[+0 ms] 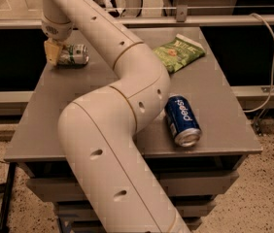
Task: Place 7up can upright
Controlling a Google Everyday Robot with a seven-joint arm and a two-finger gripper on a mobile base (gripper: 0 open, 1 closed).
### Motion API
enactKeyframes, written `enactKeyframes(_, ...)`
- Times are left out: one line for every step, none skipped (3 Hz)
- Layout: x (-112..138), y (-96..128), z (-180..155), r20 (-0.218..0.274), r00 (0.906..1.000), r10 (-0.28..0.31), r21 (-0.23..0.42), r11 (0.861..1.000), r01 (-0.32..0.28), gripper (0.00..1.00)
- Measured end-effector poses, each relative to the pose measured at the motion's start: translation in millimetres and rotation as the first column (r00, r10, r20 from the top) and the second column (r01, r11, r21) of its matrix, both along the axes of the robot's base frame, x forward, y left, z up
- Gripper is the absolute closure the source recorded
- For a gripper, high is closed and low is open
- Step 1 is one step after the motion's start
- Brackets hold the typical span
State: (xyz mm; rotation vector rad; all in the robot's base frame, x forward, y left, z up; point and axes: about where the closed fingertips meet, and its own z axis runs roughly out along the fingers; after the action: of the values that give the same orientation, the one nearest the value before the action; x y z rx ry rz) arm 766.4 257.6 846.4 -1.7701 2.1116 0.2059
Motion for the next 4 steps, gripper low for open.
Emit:
enactKeyframes(1.3, -6.1, 4.8, 0.01, 0.9999, -0.005, 0.004, 1.0, 0.004, 0.87)
enactKeyframes(2.9, -18.5, 23.9, 0.033, 0.9995, -0.004, 0.062, 0.998, 0.002, 1.0)
enactKeyframes(4.3, -41.3, 67.1, 0.087, 0.9961, -0.014, 0.184, 0.983, -0.002, 1.0)
enactKeyframes(1.3, -70.2, 101.3, 0.106, 0.9931, -0.05, 0.357, 0.934, 0.009, 1.0)
